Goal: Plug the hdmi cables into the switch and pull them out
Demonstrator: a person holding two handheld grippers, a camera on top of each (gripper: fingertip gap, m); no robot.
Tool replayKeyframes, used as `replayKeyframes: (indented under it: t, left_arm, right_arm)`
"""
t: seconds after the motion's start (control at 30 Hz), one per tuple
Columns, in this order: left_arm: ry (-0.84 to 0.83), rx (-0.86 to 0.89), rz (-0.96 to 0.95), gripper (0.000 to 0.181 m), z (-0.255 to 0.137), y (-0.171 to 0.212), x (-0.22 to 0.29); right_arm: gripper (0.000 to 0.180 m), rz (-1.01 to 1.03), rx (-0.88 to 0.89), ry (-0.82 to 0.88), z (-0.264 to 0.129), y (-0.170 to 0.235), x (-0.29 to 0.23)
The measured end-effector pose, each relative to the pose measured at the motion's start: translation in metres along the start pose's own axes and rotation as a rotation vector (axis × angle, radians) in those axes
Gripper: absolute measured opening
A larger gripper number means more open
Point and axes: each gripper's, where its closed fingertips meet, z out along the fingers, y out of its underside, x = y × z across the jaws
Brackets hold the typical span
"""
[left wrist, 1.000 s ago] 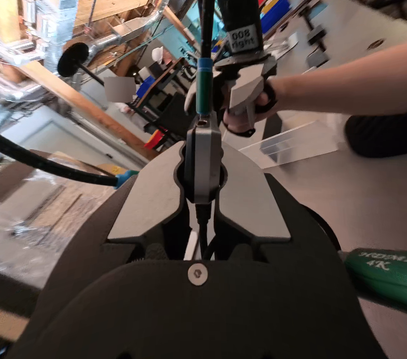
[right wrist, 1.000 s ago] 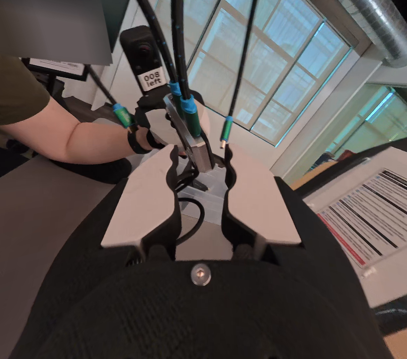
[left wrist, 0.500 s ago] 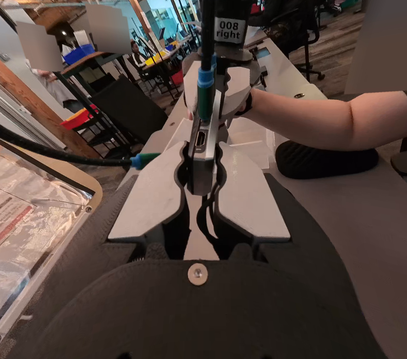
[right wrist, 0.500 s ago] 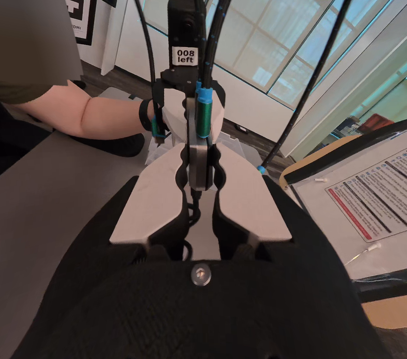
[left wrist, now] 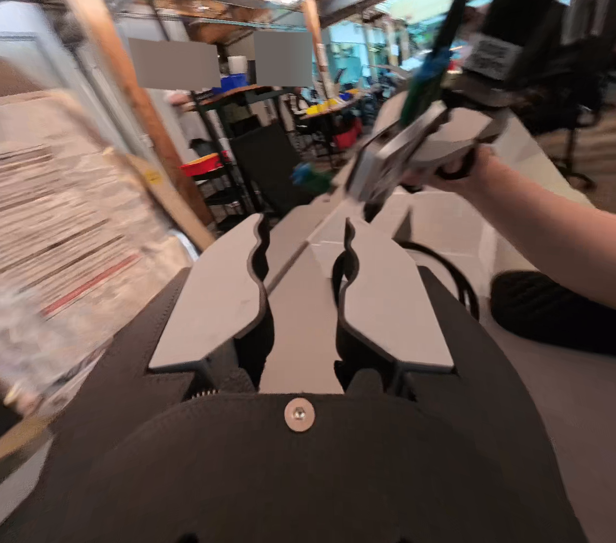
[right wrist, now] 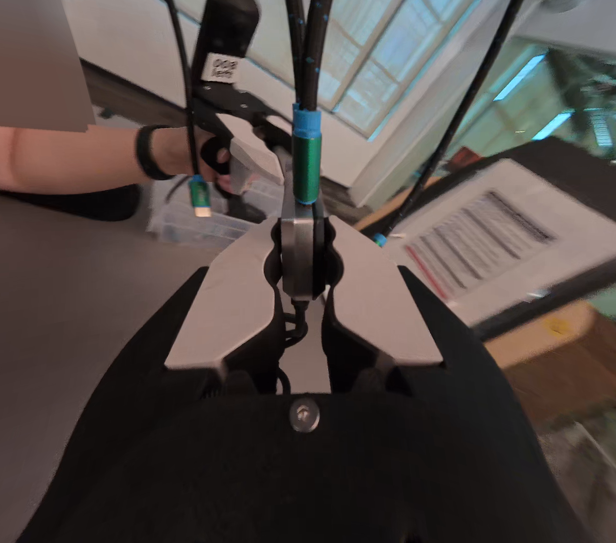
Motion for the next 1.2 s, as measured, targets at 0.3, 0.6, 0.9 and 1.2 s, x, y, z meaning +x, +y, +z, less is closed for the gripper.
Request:
replayKeyframes:
  t: [0.3, 0.6, 0.9, 1.2]
  left_arm:
    - [-0.114, 0.067, -0.106, 0.027, -0.026, -0.008, -0.047]
    - [-0.095, 0.011, -0.057, 0.028, -0.016, 0.003, -0.038]
    - [-0.073, -0.016, -0.061, 0.026, -0.011, 0.011, -0.036]
    - [-0.045, -0.047, -0.049, 0.025, -0.005, 0.017, -0.029]
  right_arm:
    - [0.022, -0.125, -0.029, 0.612, -0.138, 0.008, 0.103]
    - [0.022, -0.093, -0.364, 0.684, -0.196, 0.115, 0.125]
    - [0.022, 0.07, -0.6, 0.619, -0.226, 0.184, 0.113]
    - [0.023, 0.232, -0.885, 0.303, -0.206, 0.246, 0.063]
